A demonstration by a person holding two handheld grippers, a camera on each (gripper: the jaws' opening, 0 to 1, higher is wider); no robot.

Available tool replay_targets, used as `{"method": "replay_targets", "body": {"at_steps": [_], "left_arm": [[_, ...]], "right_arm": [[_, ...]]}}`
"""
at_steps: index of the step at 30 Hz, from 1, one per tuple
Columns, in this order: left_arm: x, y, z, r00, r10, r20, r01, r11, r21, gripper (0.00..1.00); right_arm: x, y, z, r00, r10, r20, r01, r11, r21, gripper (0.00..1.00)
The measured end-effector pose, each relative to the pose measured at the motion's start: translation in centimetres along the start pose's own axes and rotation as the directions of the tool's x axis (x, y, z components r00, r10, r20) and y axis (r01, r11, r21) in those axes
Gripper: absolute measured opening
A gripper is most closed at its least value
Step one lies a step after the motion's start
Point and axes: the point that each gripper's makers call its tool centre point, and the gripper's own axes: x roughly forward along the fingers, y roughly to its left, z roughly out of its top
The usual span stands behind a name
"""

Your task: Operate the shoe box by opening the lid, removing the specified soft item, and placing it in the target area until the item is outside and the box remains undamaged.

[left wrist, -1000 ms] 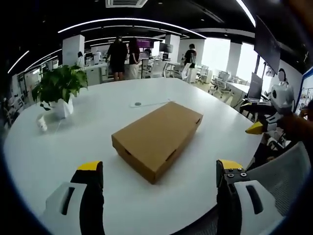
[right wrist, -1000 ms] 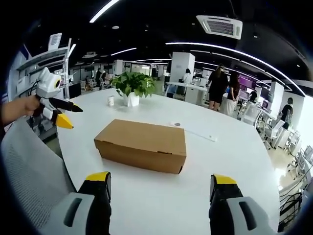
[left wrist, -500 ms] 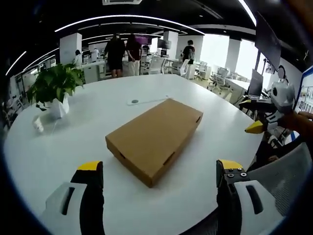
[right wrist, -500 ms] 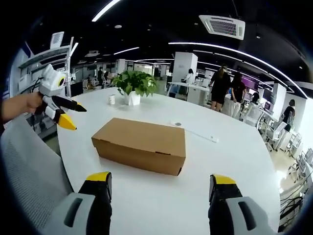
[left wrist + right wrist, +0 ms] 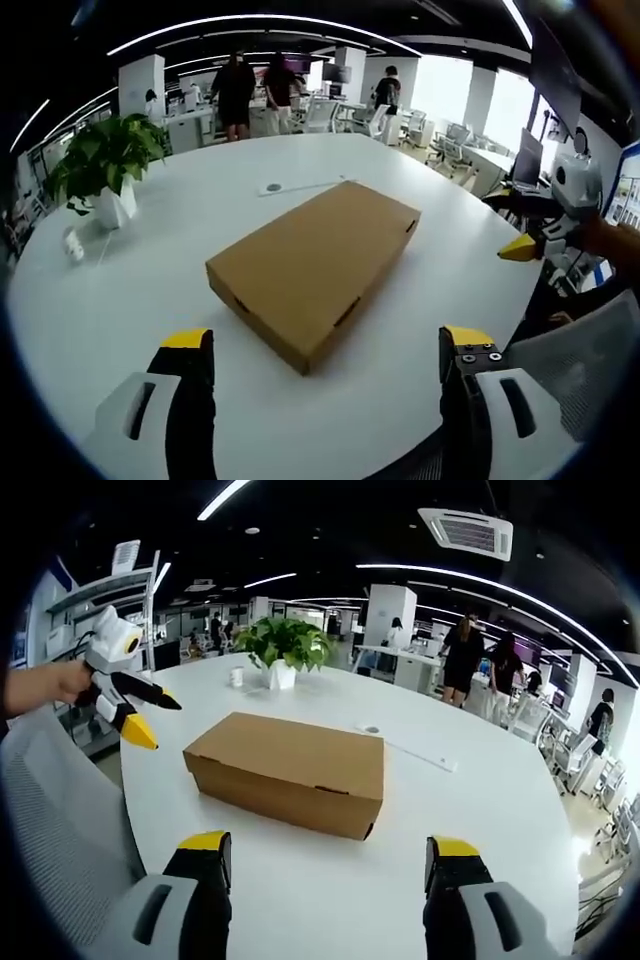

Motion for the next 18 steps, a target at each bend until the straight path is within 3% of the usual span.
{"method": "replay_targets", "body": {"at_steps": [9, 18], "left_arm": [[1.2, -0.2, -1.1, 0.999, 0.013, -0.046, -0.014, 1.0, -0.024, 0.95], [2.2, 0.1, -1.2, 0.999, 0.016, -0.038, -0.018, 0.998, -0.058, 0.94]], "right_arm": [[1.6, -0.4, 0.0, 1.0, 0.028, -0.015, -0.028, 0.999, -0.016, 0.78], [3.2, -1.1, -0.1, 0.999, 0.046, -0.022, -0.047, 0.999, -0.022, 0.77]]}}
